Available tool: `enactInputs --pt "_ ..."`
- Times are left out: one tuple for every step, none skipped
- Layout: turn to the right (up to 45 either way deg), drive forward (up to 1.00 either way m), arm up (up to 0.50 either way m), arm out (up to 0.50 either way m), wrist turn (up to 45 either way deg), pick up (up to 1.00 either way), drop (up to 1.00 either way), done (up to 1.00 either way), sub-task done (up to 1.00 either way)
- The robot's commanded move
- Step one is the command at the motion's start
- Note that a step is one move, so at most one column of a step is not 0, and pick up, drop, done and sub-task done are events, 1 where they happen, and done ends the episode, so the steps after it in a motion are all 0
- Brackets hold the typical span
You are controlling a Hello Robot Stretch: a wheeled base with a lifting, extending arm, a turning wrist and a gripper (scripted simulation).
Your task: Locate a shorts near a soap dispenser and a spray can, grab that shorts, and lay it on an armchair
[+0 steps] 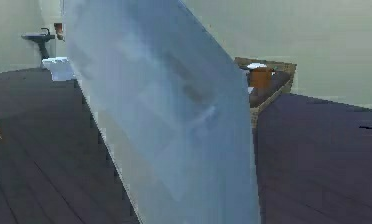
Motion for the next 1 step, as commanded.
enactInputs --pt "45.0 0.00 0.00 0.00 0.0 0.00 0.00 0.00 0.00"
